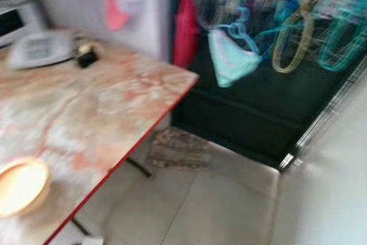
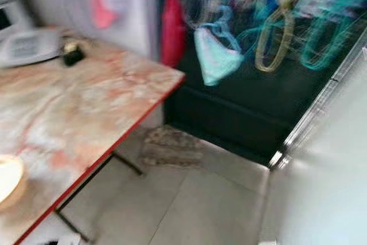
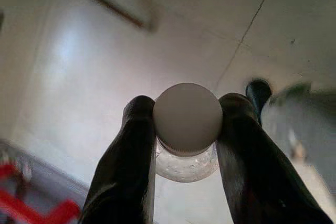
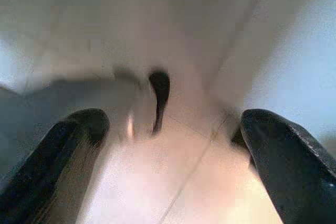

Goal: Restocking fridge

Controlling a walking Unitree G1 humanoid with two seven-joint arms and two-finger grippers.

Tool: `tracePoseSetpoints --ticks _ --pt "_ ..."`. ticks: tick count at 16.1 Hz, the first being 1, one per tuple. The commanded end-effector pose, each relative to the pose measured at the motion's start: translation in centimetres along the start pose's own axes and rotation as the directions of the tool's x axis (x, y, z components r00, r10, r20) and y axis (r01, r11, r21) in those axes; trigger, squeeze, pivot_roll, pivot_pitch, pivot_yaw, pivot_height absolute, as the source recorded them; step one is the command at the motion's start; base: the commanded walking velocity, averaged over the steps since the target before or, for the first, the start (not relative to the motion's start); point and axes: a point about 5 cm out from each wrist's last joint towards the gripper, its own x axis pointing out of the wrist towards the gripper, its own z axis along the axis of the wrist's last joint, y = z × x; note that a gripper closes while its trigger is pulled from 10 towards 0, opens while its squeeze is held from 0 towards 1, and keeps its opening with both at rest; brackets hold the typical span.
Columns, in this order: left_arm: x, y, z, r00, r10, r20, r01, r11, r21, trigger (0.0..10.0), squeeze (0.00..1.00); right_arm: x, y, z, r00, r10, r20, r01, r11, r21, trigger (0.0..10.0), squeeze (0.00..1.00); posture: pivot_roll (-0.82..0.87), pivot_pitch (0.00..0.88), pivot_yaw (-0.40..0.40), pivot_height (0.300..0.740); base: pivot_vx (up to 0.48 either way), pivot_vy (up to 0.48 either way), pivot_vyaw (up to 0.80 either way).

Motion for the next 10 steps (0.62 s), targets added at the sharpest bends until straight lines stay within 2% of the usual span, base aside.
tracePoseSetpoints --ticks 1,2,10 --pt "-0.09 -0.22 -0.61 1.000 -0.006 -0.022 0.006 1.000 -0.009 10.0 0.00 -0.13 -0.32 -0.12 1.000 -0.011 -0.006 0.011 1.000 0.002 10.0 0.00 0.09 0.063 -0.022 0.740 0.000 0.000 -0.80" --pt "-0.08 -0.21 -0.53 1.000 -0.010 -0.019 0.010 1.000 0.014 10.0 0.00 -0.13 -0.35 -0.12 1.000 -0.014 -0.009 0.014 1.000 -0.005 10.0 0.00 0.09 0.063 -0.022 0.740 0.000 0.000 -0.80" --pt "-0.07 -0.24 -0.47 1.000 -0.025 -0.018 0.025 1.000 0.012 10.0 0.00 -0.11 -0.33 -0.13 1.000 -0.015 -0.017 0.014 1.000 -0.009 10.0 0.00 0.09 0.063 -0.021 0.740 0.000 0.000 -0.80"
